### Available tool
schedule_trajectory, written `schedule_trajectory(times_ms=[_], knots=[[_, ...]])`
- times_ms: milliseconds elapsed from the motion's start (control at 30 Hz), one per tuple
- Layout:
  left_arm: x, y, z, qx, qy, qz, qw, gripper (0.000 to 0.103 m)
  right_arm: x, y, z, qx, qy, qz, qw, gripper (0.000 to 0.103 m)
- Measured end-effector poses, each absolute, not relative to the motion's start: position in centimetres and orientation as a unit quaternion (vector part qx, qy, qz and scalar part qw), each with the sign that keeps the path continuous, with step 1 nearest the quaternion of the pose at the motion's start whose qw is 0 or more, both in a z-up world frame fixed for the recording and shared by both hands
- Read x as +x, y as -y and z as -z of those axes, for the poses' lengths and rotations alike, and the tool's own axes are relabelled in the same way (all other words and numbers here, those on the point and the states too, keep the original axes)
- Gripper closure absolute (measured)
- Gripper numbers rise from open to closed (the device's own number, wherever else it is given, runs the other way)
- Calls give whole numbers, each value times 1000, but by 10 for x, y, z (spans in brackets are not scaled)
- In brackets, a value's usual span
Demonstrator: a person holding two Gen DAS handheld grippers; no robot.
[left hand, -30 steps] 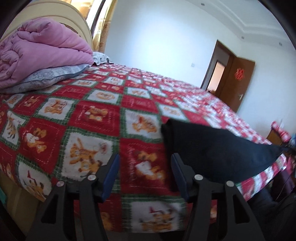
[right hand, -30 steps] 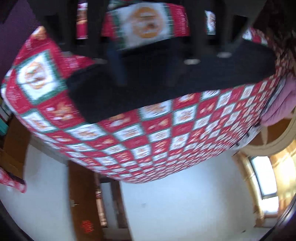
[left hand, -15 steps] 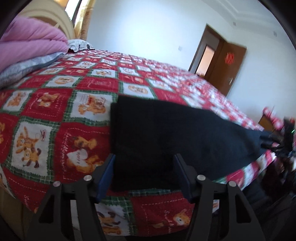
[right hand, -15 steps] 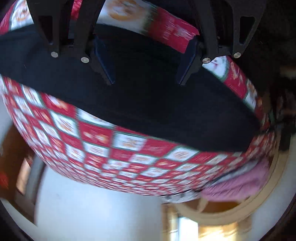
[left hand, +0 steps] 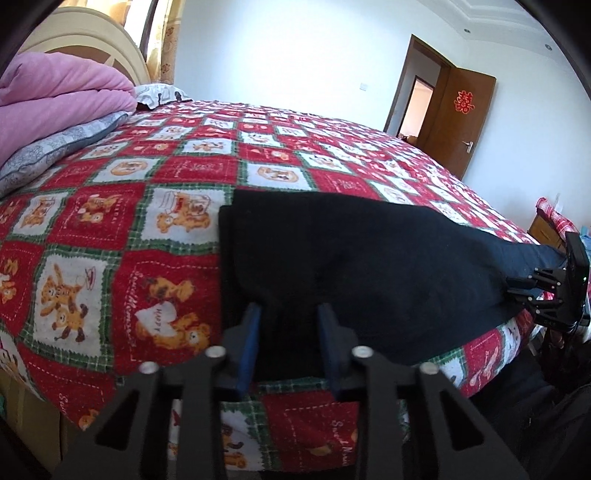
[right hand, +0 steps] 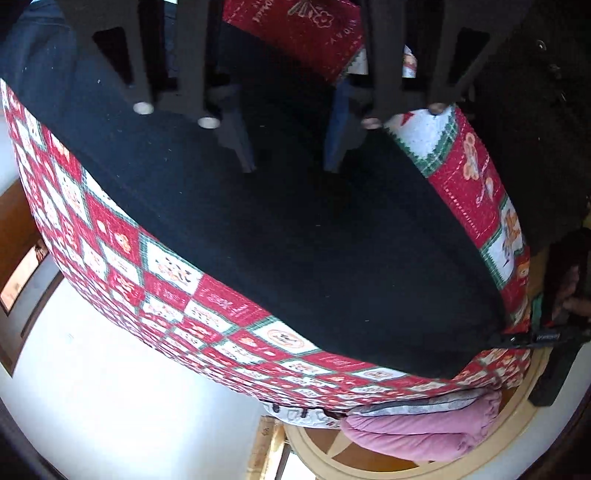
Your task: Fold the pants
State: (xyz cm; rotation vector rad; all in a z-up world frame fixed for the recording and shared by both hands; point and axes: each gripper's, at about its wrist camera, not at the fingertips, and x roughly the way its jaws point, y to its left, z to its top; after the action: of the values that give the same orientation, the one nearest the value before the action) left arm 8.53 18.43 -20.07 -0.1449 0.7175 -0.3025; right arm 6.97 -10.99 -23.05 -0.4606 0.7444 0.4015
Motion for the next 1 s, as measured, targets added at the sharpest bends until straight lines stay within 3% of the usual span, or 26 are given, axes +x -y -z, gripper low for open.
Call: schedule_trajectory(times_ms=[67, 133, 167, 300, 400, 467, 533, 600, 667, 767, 800, 867, 933, 1000], knots=[[85, -185, 198, -73, -349, 152, 922, 87, 69, 108, 232, -225, -356, -194, 886, 91], [85, -187, 194, -77, -348, 158, 921, 93, 68, 106, 232, -226, -353, -195, 887, 96], [84, -188, 193, -78, -347, 156, 922, 98, 67, 106, 231, -225, -353, -195, 887, 97], [88, -203, 193, -116, -352, 156, 915, 98, 65, 109, 227, -218, -352, -197, 889, 97], [87, -205, 195, -125, -351, 159, 914, 97, 62, 107, 230, -236, -350, -196, 885, 95], [86, -204, 194, -130, -349, 161, 914, 97, 60, 104, 234, -259, -352, -193, 879, 77], [85, -199, 192, -128, -344, 162, 916, 89, 58, 103, 235, -275, -342, -178, 881, 65], [85, -194, 192, -119, -346, 164, 916, 69, 59, 105, 235, -267, -345, -183, 881, 65], [84, -187, 192, -109, -345, 164, 918, 60, 62, 109, 235, -250, -352, -191, 882, 65], [86, -181, 196, -89, -354, 153, 918, 60, 65, 111, 238, -246, -347, -192, 884, 65], [87, -181, 199, -88, -359, 151, 917, 66, 66, 111, 238, -245, -343, -191, 887, 66], [88, -184, 201, -92, -362, 152, 915, 84, 67, 110, 238, -238, -342, -193, 888, 79], [88, -190, 201, -106, -362, 158, 913, 90, 63, 107, 237, -237, -340, -200, 888, 97], [87, -194, 199, -115, -361, 159, 912, 94, 60, 103, 235, -248, -335, -194, 888, 100]])
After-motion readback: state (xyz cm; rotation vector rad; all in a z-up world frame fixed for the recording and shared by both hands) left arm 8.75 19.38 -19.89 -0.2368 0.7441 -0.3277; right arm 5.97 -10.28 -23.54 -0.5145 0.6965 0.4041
